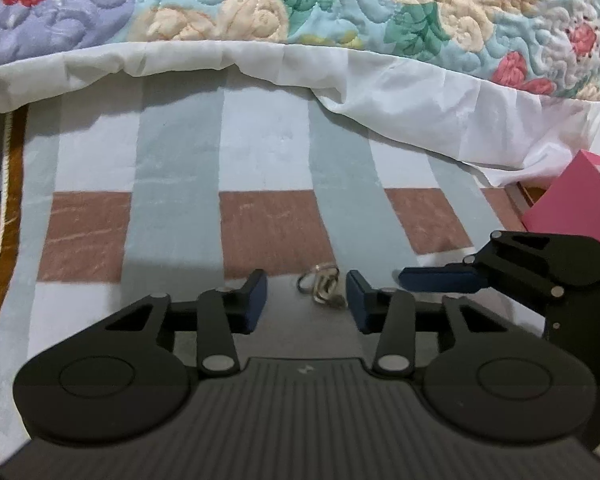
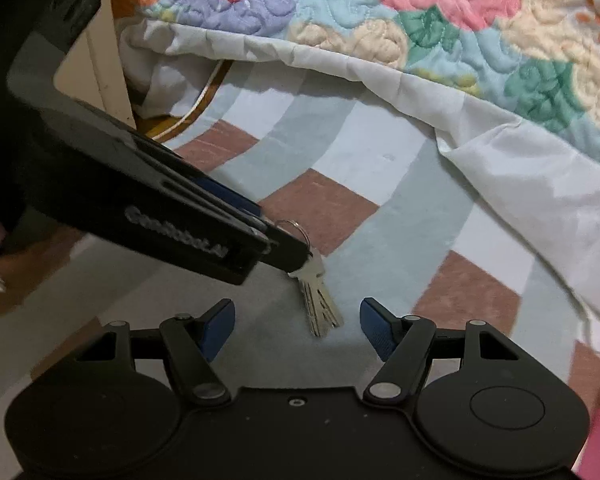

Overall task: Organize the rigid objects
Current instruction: 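Move the left gripper to the silver key set on the rug, then close the left gripper on the key ring and lift the keys, then carry the dangling keys over the pink box with the left gripper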

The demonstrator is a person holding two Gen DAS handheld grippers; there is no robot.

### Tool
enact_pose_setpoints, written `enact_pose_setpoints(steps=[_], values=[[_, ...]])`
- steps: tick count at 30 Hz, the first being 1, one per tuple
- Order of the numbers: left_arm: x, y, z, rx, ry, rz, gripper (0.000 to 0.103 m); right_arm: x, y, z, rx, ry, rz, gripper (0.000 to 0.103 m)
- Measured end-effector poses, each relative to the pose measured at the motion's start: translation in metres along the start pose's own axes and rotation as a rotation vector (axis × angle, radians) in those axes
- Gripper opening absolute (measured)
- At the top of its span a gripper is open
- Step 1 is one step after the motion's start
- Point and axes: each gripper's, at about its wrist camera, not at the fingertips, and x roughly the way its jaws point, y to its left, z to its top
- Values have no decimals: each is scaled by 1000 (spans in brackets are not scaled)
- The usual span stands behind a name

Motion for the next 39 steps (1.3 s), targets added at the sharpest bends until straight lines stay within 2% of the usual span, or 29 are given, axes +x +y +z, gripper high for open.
enact_pose_setpoints(steps=[1, 3, 4, 7, 10, 15, 17, 18, 20, 22, 25, 29, 33, 39], values=[[2, 0, 0, 12, -7, -6, 35, 0, -2, 1, 16, -5, 3, 74], [2, -1, 0, 41, -24, -17, 22, 0, -3, 1, 29, -6, 10, 74], [4, -1, 1, 43, -15, -36, 11, 0, -3, 0, 28, -8, 9, 72], [3, -2, 1, 34, -23, -61, 4, -1, -4, -1, 23, -9, 8, 67], [-2, -6, 3, 43, -13, -68, 1, 0, -6, 0, 33, -8, 0, 64], [-23, -17, 8, 37, -55, -107, 1, 2, -1, 0, 25, -16, -27, 61], [-31, -20, 9, 30, -59, -130, 1, 2, 1, 1, 28, -18, -39, 47], [-35, -22, 10, 24, -57, -137, 1, 2, 2, 2, 27, -17, -48, 43], [-41, -24, 8, 9, -63, -154, 1, 0, 4, 3, 25, -16, -62, 10], [-44, -23, 8, -12, -58, -158, 1, -6, 4, 3, 51, -23, -48, 8], [-42, -21, 6, -55, 7, -166, 1, -16, 3, 1, 106, -16, -34, 7], [-51, -21, 0, -101, 48, -229, 1, -31, 5, -7, 158, 7, -12, 7], [-66, -33, 0, -93, 22, -267, 1, -56, 8, -13, 223, 2, 2, 7], [-95, -62, 4, -57, -13, -315, 1, -102, 5, -17, 296, -49, -10, 7]])
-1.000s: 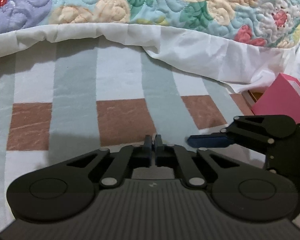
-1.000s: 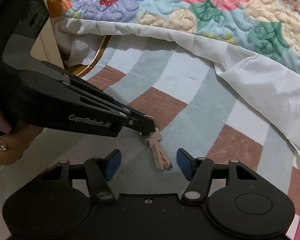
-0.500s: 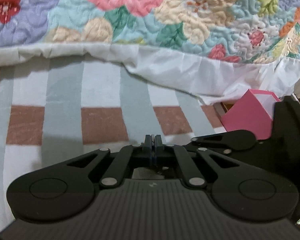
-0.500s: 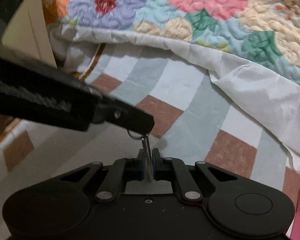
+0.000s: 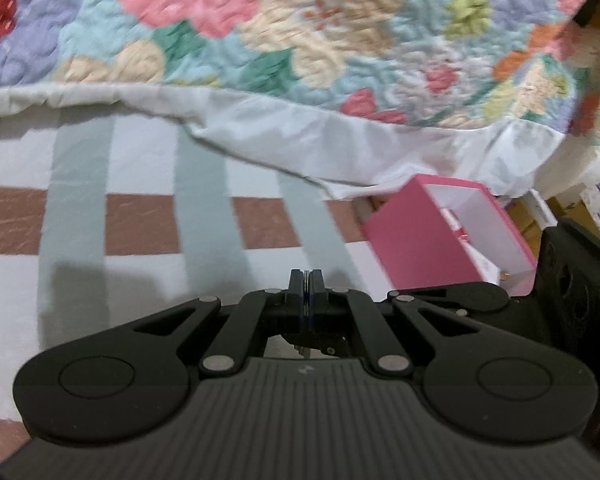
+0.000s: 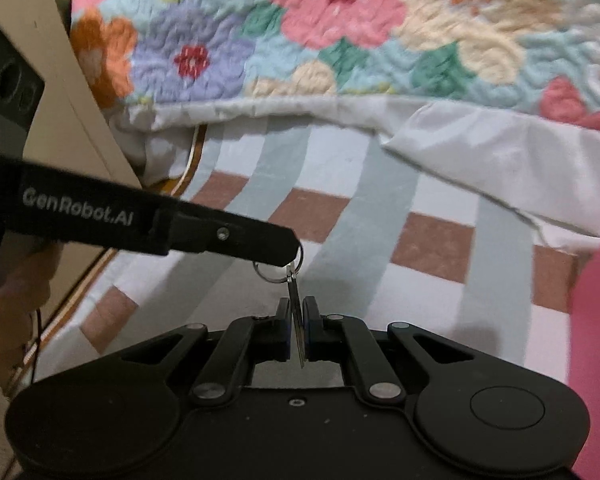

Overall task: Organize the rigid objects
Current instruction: 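Carry the dangling keys over the pink box with the left gripper, then lower the keys into the pink box and open the left gripper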

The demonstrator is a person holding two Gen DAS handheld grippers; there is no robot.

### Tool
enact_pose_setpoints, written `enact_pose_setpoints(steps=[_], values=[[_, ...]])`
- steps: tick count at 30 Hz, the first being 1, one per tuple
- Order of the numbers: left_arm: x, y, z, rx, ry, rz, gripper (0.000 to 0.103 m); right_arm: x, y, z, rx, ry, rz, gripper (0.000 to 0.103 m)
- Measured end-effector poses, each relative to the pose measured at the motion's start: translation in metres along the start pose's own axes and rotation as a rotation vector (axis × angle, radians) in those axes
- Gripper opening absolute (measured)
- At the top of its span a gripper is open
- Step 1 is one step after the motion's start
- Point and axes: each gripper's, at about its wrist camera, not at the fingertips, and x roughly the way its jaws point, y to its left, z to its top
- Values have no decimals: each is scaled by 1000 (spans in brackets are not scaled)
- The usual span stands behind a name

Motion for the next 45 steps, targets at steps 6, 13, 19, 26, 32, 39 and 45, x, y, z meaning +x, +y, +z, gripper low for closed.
enact_pose_setpoints(steps=[6, 13, 19, 26, 32, 39, 45], values=[[-27, -46, 1, 60, -42, -33, 1, -51, 6, 2, 39, -49, -13, 7], [-49, -105, 10, 134, -73, -77, 1, -113, 3, 6, 40, -96, -58, 6], [-41, -158, 20, 214, -62, -114, 1, -157, -17, 7, 38, -150, -123, 6], [7, -209, 39, 243, -2, -137, 1, -179, -59, -5, 76, -183, -250, 6], [71, -237, 52, 214, 35, -177, 1, -184, -117, -14, 150, -183, -328, 6], [149, -256, 50, 209, 115, -135, 1, -158, -180, -23, 232, -83, -331, 6], [190, -254, 45, 169, 149, -103, 2, -145, -206, -29, 203, -26, -369, 6]])
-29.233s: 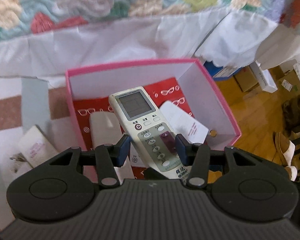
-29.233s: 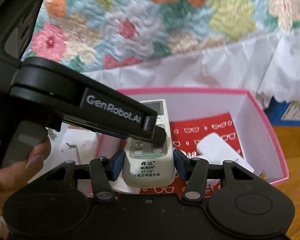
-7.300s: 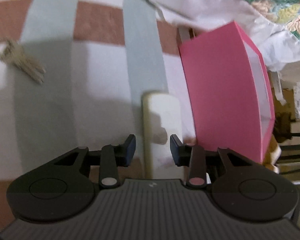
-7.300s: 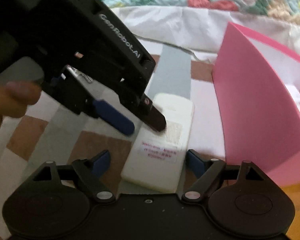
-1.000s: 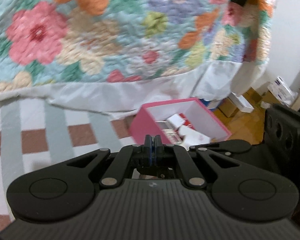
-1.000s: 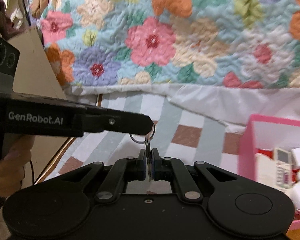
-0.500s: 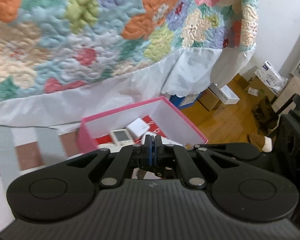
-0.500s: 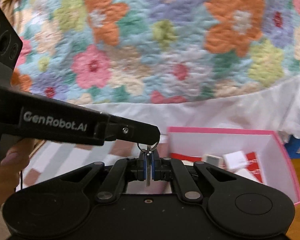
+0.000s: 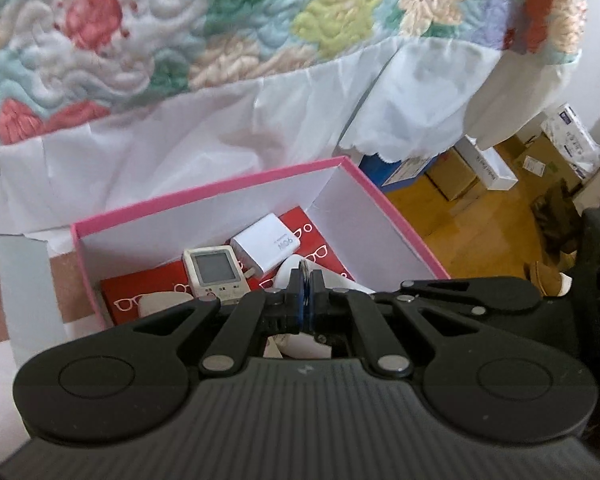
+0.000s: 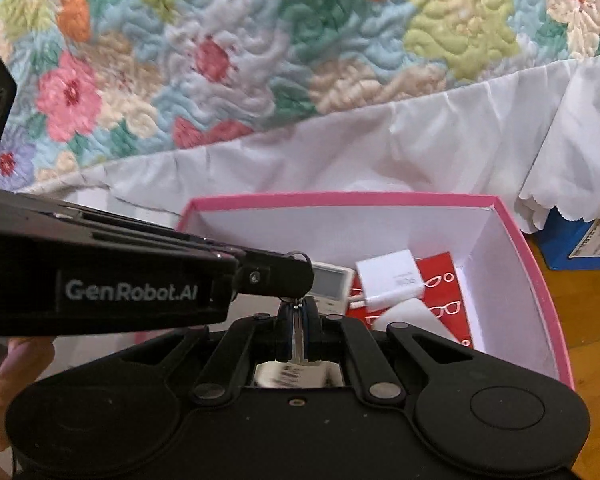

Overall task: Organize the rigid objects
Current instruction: 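Lower the keys into the pink box and open the left gripper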

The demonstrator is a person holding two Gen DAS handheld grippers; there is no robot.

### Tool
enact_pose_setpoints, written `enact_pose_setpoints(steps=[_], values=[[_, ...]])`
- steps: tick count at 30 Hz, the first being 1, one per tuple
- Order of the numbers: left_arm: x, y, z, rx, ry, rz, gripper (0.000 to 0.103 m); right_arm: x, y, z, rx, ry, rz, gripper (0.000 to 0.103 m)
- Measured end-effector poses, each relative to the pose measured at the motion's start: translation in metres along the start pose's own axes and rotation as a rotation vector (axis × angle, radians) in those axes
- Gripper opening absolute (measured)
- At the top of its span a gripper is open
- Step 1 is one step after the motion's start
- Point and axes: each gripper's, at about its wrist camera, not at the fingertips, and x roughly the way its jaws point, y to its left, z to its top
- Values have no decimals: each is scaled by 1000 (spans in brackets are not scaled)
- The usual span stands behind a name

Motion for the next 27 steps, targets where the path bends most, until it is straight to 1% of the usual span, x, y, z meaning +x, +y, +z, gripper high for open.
enact_pose_setpoints(steps=[3, 4, 5, 8, 9, 10, 15, 17, 19, 21, 25, 27], values=[[11, 0, 1, -17, 5, 46, 5, 9, -11, -5, 2, -11, -11, 9], [14, 0, 1, -20, 11, 65, 7, 12, -16, -6, 12, -6, -16, 12], [17, 0, -1, -21, 18, 83, 10, 16, -21, -7, 24, 2, -10, 12], [11, 1, -9, -36, 39, 95, 17, 15, -37, -14, 126, -19, 38, 12], [4, 3, -11, -49, 30, 100, 19, 14, -39, -16, 150, -20, 46, 12], [-3, 4, -14, -53, 31, 111, 22, 9, -40, -19, 168, -33, 39, 12], [-48, 0, -24, -33, 39, 200, 23, -27, -33, -38, 228, -96, 87, 14], [-71, -4, -28, -36, 38, 223, 29, -43, -27, -44, 230, -119, 106, 17], [-95, -6, -32, -54, 41, 240, 30, -60, -18, -47, 211, -135, 118, 22], [-115, -11, -35, -59, 35, 265, 30, -75, -6, -48, 185, -142, 136, 23], [-157, -24, -40, -48, 2, 339, 33, -102, 18, -42, 111, -134, 157, 26], [-173, -26, -43, -63, -2, 358, 34, -118, 30, -38, 74, -142, 167, 27]])
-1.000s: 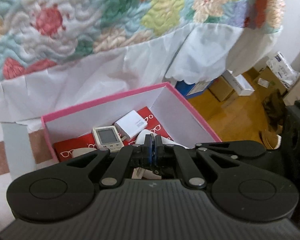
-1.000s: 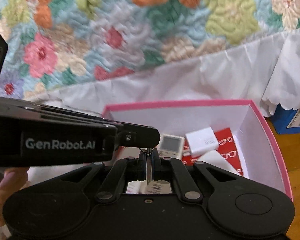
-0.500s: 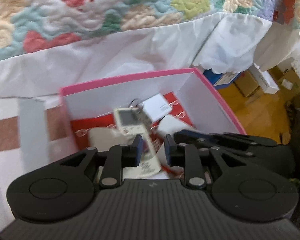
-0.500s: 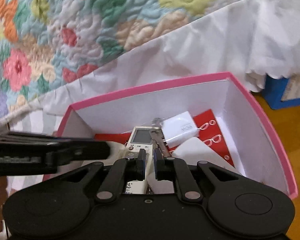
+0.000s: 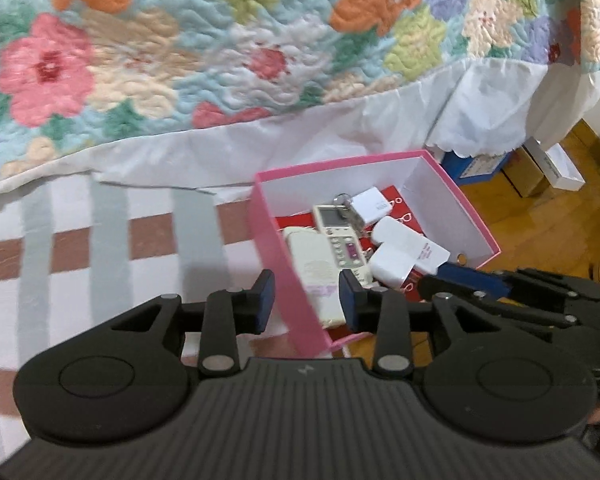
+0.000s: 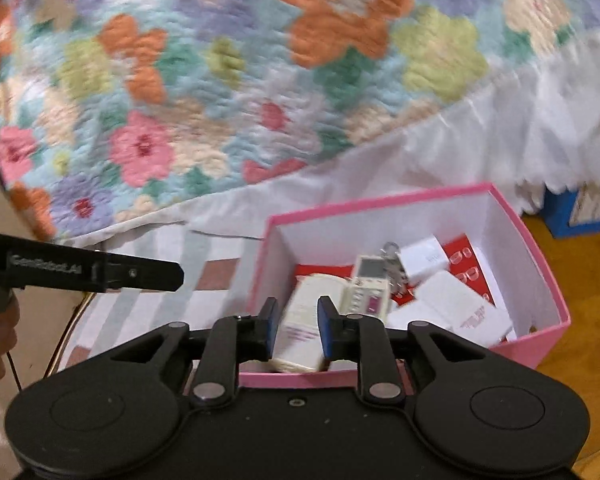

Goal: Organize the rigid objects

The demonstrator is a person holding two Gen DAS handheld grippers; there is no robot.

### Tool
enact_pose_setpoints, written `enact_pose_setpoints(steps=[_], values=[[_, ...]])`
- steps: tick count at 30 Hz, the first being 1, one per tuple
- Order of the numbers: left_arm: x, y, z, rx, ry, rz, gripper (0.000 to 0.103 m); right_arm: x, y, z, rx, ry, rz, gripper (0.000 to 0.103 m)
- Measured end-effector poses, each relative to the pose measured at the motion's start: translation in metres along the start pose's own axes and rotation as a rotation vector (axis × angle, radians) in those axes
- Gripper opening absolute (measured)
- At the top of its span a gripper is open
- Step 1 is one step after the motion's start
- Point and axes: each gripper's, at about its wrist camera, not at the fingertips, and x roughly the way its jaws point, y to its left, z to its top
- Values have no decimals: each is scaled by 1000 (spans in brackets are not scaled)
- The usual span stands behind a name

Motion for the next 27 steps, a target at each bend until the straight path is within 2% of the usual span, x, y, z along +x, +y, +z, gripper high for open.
enact_pose_setpoints(steps=[5, 11, 18, 23, 25, 27], values=[[-41, 8, -17, -26, -26, 120, 34, -32, 31, 7, -81, -31, 30, 32], [-70, 19, -42, -100, -22, 234, 35, -46, 61, 3, -140, -4, 29, 39], [-71, 35, -66, -167, 22, 265, 38, -40, 78, -7, -152, 37, 13, 46], [-63, 42, -77, -188, 50, 273, 40, -36, 85, -12, -163, 52, -2, 59], [-61, 45, -79, -193, 61, 279, 41, -35, 87, -12, -171, 54, -12, 61], [-61, 48, -80, -199, 65, 290, 41, -34, 88, -13, -170, 60, -19, 68]])
